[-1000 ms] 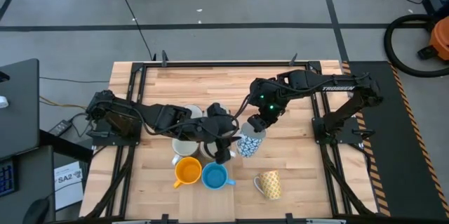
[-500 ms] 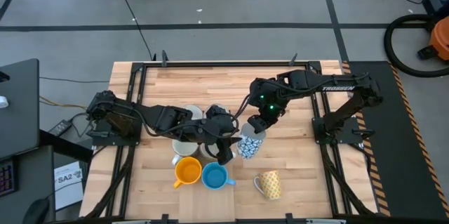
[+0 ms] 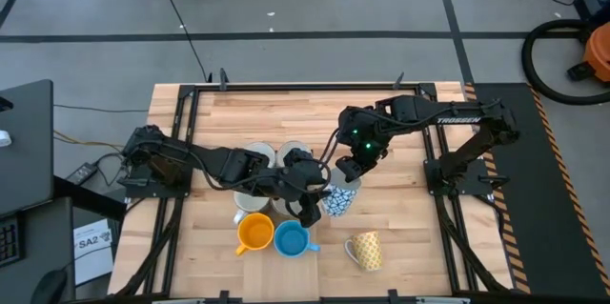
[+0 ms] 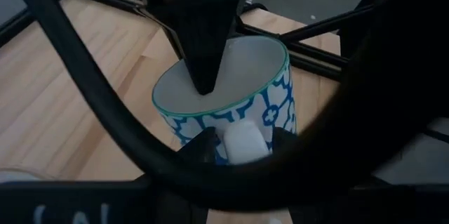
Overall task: Place coffee mugs
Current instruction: Put the blue mug on the shelf aligned with the yellow mug
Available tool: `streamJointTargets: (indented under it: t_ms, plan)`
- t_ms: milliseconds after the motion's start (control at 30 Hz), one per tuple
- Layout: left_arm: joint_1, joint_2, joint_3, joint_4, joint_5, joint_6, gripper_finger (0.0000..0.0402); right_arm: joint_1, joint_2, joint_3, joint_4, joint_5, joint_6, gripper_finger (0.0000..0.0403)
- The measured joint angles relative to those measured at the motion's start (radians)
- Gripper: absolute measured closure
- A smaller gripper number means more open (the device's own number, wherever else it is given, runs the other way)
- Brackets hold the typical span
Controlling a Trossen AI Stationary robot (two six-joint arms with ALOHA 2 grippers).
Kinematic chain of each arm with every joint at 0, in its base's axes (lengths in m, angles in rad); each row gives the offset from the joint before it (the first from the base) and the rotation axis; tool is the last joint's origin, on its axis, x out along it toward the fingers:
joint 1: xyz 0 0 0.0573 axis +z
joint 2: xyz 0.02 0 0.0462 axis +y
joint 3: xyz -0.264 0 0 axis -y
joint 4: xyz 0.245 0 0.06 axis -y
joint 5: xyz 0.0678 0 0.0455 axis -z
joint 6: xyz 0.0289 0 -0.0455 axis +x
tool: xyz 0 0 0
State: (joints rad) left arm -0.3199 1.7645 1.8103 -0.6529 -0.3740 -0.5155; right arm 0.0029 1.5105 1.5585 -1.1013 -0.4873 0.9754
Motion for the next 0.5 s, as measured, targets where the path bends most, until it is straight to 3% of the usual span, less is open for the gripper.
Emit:
streamJointTargets:
  t_ms: [300,500]
  plan:
    - [0.003,0.001,0.0,0.007,-0.014,0.0,0.0255,0.0,0.0,0.0,0.001,-0.003,-0.001,0.0372]
    - [0.003,0.001,0.0,0.008,-0.024,-0.002,0.0279,0.0,0.0,0.0,0.001,-0.002,0.002,0.0372]
